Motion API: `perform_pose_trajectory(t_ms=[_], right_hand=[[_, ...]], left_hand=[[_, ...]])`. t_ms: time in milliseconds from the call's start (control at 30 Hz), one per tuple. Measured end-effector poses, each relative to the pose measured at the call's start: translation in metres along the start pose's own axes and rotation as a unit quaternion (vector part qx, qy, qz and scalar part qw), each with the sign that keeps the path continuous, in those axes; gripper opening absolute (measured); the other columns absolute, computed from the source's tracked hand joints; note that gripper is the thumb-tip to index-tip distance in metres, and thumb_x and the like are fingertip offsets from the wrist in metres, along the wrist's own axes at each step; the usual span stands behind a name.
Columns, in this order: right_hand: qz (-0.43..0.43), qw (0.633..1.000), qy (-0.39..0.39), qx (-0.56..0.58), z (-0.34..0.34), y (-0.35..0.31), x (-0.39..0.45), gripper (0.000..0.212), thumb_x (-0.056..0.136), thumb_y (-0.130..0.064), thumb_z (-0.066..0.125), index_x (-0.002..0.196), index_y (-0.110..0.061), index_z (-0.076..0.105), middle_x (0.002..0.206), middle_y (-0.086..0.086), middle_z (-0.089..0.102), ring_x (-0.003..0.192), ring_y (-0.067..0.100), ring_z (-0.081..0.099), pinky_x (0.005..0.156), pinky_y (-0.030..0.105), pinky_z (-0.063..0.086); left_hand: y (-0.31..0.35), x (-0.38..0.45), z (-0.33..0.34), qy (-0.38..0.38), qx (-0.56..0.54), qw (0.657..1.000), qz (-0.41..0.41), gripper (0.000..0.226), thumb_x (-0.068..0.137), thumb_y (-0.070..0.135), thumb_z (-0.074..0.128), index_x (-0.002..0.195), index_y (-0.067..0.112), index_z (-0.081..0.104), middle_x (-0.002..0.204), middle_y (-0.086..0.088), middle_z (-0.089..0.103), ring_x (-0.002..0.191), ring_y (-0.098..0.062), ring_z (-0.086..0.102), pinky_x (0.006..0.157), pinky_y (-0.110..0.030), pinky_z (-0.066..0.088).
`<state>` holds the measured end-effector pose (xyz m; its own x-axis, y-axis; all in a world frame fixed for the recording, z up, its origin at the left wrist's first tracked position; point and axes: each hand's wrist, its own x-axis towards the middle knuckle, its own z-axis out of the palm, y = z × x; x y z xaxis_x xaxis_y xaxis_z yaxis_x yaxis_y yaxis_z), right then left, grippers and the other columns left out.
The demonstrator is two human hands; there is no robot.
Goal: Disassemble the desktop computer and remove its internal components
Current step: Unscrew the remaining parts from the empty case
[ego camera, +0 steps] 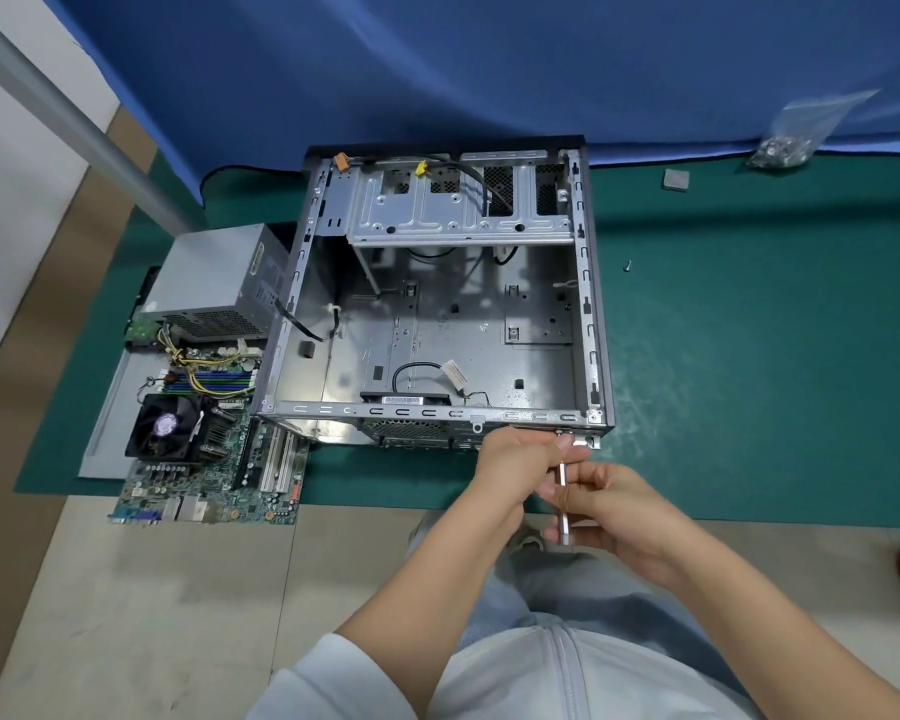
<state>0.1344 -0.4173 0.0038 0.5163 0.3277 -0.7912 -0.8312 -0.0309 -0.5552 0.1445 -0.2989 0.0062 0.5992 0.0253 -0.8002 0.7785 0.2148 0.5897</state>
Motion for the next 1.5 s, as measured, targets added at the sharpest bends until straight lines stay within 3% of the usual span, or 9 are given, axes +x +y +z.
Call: perform_pose_trajectory(t_ms=[100, 200, 467, 567, 700, 833, 967, 1267, 1500], right_hand=[[0.016, 0.998, -0.055, 0.035, -0.001, -0.001, -0.001, 0.014, 0.093, -0.001, 0.052, 0.094, 0.006, 0.065, 0.085, 0.019, 0.068, 0.068, 0.025, 0.066, 0.061, 0.031, 0.058], [0.017, 0.996, -0.071, 0.048, -0.007, -0.001, -0.001, 0.022, 0.093, 0.007, 0.046, 0.105, 0.008, 0.064, 0.101, 0.026, 0.068, 0.082, 0.03, 0.07, 0.071, 0.034, 0.059], [0.002, 1.0, -0.004, 0.03, 0.0, 0.002, 0.0, 0.008, 0.077, -0.004, 0.07, 0.076, -0.007, 0.063, 0.07, 0.007, 0.068, 0.061, 0.018, 0.067, 0.051, 0.024, 0.053], [0.001, 1.0, 0.009, 0.029, 0.0, 0.004, 0.0, 0.015, 0.077, -0.003, 0.071, 0.074, -0.009, 0.058, 0.064, 0.006, 0.064, 0.056, 0.017, 0.063, 0.049, 0.025, 0.052], [0.001, 0.999, -0.015, 0.03, -0.001, 0.004, 0.0, 0.003, 0.085, -0.002, 0.063, 0.083, -0.003, 0.063, 0.072, 0.011, 0.06, 0.061, 0.021, 0.06, 0.056, 0.029, 0.056], [0.026, 0.995, -0.066, 0.067, -0.006, 0.001, 0.0, 0.018, 0.093, 0.002, 0.049, 0.103, 0.012, 0.061, 0.094, 0.026, 0.064, 0.081, 0.034, 0.062, 0.072, 0.039, 0.059], [0.017, 0.999, -0.03, 0.011, -0.008, -0.002, -0.001, 0.015, 0.092, 0.006, 0.05, 0.095, 0.005, 0.065, 0.086, 0.019, 0.069, 0.068, 0.025, 0.068, 0.058, 0.03, 0.057], [-0.008, 0.998, 0.039, -0.047, -0.006, -0.002, 0.0, 0.025, 0.077, 0.0, 0.074, 0.072, -0.008, 0.05, 0.063, 0.006, 0.057, 0.044, 0.011, 0.057, 0.047, 0.025, 0.05], [0.03, 0.997, -0.054, 0.052, -0.01, -0.008, -0.002, 0.011, 0.09, -0.001, 0.055, 0.088, 0.002, 0.066, 0.076, 0.014, 0.065, 0.06, 0.021, 0.063, 0.057, 0.032, 0.057]], left_hand=[[0.002, -0.002, 0.0, -0.002, 0.0, 1.0, -0.008, 0.009, 0.093, 0.013, 0.059, 0.092, 0.01, 0.067, 0.071, 0.01, 0.072, 0.054, -0.009, 0.063, 0.04, -0.014, 0.043], [0.003, -0.003, 0.001, -0.017, -0.014, 1.0, -0.009, 0.011, 0.095, 0.011, 0.055, 0.099, 0.008, 0.065, 0.075, 0.009, 0.073, 0.059, -0.005, 0.068, 0.048, -0.017, 0.051], [0.003, -0.001, 0.002, -0.031, 0.028, 0.999, 0.013, 0.015, 0.091, 0.009, 0.059, 0.085, 0.011, 0.073, 0.096, -0.001, 0.073, 0.099, -0.02, 0.066, 0.087, -0.031, 0.051], [-0.002, 0.0, 0.002, -0.032, 0.017, 0.999, 0.033, 0.013, 0.09, 0.01, 0.061, 0.094, 0.005, 0.073, 0.1, -0.006, 0.072, 0.096, -0.02, 0.066, 0.082, -0.024, 0.052], [-0.004, -0.001, 0.006, -0.018, 0.0, 0.999, 0.037, 0.022, 0.093, 0.011, 0.058, 0.075, 0.017, 0.071, 0.102, -0.006, 0.072, 0.099, -0.024, 0.065, 0.083, -0.031, 0.054], [-0.005, -0.001, 0.011, 0.001, -0.01, 1.0, 0.023, 0.029, 0.097, 0.013, 0.051, 0.074, 0.02, 0.068, 0.096, 0.001, 0.072, 0.089, -0.017, 0.066, 0.06, -0.021, 0.051], [-0.005, 0.0, 0.012, -0.005, -0.023, 1.0, 0.014, 0.022, 0.099, 0.012, 0.046, 0.094, 0.009, 0.067, 0.092, 0.006, 0.072, 0.087, -0.018, 0.066, 0.058, -0.022, 0.051], [-0.008, 0.007, 0.003, -0.024, -0.02, 0.999, 0.039, 0.006, 0.084, 0.011, 0.069, 0.08, 0.01, 0.074, 0.094, -0.007, 0.074, 0.1, -0.024, 0.067, 0.098, -0.04, 0.048], [-0.008, 0.008, 0.003, -0.024, -0.029, 0.999, 0.021, 0.011, 0.093, 0.013, 0.059, 0.087, 0.01, 0.068, 0.085, 0.004, 0.075, 0.073, -0.015, 0.064, 0.061, -0.025, 0.043]])
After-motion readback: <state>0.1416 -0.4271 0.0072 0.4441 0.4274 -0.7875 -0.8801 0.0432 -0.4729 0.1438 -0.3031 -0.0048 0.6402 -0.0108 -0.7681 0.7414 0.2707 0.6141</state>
